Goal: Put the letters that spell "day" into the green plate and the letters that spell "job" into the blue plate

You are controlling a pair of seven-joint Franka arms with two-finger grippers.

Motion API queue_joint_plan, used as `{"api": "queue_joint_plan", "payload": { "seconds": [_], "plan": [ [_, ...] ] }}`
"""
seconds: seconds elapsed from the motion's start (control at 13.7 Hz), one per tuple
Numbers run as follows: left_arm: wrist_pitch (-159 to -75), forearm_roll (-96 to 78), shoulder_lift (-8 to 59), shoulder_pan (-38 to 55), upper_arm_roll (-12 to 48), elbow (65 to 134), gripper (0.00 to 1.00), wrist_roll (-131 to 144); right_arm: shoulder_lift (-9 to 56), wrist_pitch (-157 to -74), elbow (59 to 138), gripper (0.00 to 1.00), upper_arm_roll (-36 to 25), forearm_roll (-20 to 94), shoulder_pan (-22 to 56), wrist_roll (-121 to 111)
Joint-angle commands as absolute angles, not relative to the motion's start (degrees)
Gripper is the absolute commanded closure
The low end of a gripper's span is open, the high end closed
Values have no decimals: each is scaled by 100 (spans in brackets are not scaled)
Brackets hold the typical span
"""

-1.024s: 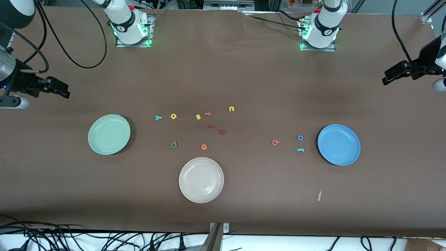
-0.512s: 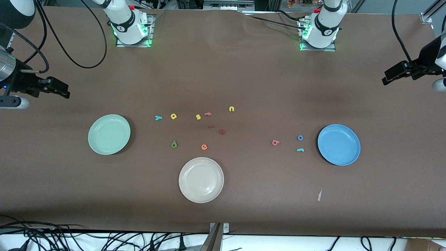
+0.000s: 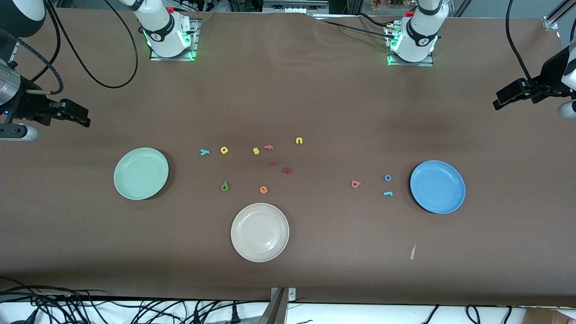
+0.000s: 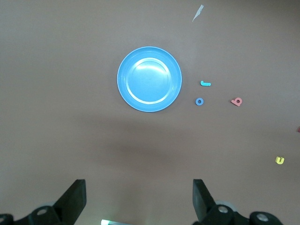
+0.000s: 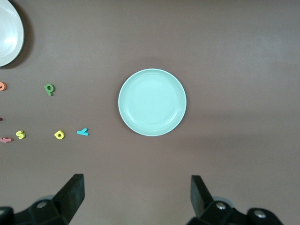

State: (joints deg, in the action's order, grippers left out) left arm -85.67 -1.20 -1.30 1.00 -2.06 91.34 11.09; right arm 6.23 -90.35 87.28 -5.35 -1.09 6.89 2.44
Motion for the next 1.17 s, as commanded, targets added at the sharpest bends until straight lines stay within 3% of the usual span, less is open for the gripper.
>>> {"api": "queue_joint_plan", "payload": {
  "seconds": [0.0, 1.1],
  "plan": [
    [-8534, -176, -70, 70, -176, 8974, 0, 1160, 501, -9009, 8842, 0, -536, -158, 686, 202],
    [-8534, -176, -62, 79, -167, 8974, 0, 1160, 703, -9087, 8807, 0, -527, -53, 677, 202]
  ]
}}
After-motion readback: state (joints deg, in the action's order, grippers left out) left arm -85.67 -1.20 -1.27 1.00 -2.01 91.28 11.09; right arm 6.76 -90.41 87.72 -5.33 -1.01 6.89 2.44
